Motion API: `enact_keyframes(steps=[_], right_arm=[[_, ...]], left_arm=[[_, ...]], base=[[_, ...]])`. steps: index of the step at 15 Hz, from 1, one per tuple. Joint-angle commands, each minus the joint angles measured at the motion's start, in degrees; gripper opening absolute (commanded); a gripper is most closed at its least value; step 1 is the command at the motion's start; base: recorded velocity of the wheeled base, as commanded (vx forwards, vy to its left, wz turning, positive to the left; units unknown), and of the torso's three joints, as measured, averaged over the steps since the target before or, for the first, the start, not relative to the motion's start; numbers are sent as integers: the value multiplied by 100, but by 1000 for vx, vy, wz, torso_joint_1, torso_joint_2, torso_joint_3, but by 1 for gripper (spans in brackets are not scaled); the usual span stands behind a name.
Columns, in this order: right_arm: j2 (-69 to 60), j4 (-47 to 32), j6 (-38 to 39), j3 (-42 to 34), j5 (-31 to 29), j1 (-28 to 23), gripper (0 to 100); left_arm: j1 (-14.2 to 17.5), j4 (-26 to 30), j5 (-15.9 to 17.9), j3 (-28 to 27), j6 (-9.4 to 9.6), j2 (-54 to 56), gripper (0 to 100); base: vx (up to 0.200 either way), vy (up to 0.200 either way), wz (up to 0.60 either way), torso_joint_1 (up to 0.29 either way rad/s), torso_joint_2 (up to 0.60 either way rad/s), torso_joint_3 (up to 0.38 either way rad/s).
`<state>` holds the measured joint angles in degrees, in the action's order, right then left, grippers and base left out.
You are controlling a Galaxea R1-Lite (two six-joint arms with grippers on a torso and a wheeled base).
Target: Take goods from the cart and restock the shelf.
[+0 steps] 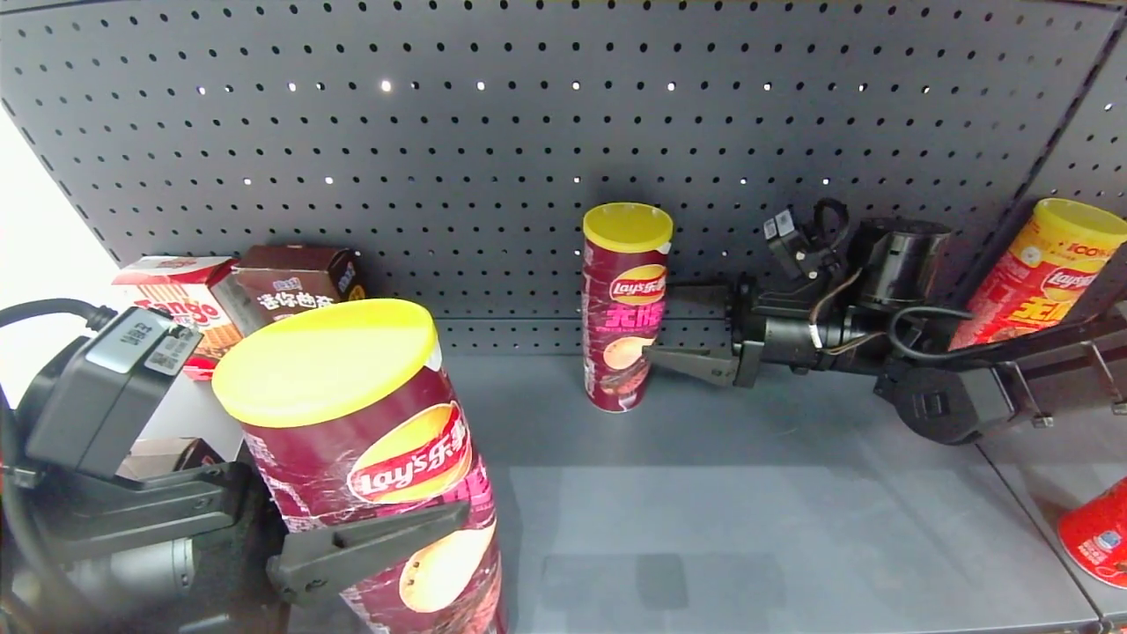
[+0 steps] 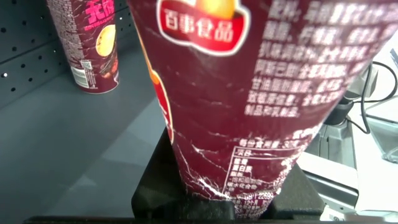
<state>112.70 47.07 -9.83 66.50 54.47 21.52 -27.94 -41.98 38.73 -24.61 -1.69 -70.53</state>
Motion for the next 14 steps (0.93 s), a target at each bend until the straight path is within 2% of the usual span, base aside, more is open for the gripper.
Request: enact_keyframes(steps=[1, 13, 14], right_arm=[[217, -5, -2, 109, -6, 63, 100], [1008, 13, 16, 838, -226, 450, 100], [1026, 22, 16, 856, -226, 459, 0]], left_arm=[[-1, -3, -6, 0, 2, 5, 0], [8, -3, -6, 62, -41, 5, 0], [8, -12, -6, 62, -41, 5, 0]], base=[[0, 0, 0, 0, 0, 0], [0, 0, 0, 0, 0, 0], [0, 0, 0, 0, 0, 0]])
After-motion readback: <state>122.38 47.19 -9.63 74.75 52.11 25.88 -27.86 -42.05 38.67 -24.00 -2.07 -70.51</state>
